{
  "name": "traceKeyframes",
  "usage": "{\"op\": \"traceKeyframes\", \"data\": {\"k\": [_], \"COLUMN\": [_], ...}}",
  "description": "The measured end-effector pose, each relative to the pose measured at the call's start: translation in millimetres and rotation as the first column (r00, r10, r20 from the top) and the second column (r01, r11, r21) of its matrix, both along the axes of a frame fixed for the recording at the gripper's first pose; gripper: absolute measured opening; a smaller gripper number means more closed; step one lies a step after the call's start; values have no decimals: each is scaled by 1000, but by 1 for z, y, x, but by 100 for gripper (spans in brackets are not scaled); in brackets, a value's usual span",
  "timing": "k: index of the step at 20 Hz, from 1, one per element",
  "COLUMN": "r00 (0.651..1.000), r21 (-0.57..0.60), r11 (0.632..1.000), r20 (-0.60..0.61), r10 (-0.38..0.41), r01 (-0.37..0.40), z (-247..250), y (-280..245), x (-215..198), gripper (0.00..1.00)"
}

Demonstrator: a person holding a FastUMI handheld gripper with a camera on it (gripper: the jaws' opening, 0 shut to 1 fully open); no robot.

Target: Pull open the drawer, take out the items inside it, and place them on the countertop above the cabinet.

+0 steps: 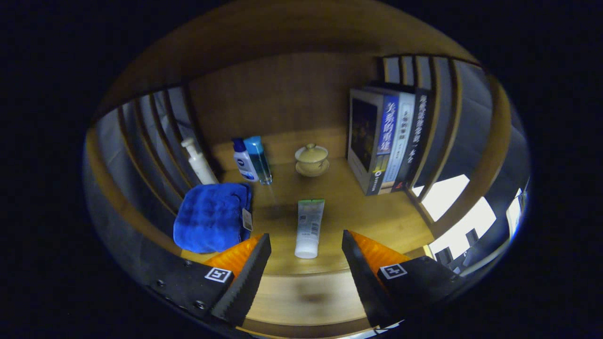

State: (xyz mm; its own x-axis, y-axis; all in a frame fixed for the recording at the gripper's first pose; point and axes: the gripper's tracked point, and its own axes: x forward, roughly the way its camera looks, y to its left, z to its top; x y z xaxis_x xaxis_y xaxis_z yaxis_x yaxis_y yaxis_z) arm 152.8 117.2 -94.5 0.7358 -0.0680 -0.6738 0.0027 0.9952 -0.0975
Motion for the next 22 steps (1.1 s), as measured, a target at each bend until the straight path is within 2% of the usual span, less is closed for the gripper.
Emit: {"op": "traceKeyframes", "data": {"k": [5, 10, 15, 19, 22], "r00": [975, 921, 880, 847, 828], "r21": [-38, -54, -53, -41, -84], "r11": [999, 997, 997, 998, 996], "r20": [222, 383, 468, 527, 555], "r10": [29, 68, 80, 64, 73], "r01": [-22, -51, -63, -50, -32], "z": [62, 89, 76, 62, 42], "y": [-11, -24, -42, -61, -74], "x": [-63, -129, -180, -207, -222], "gripper": [98, 98, 98, 98, 98]}}
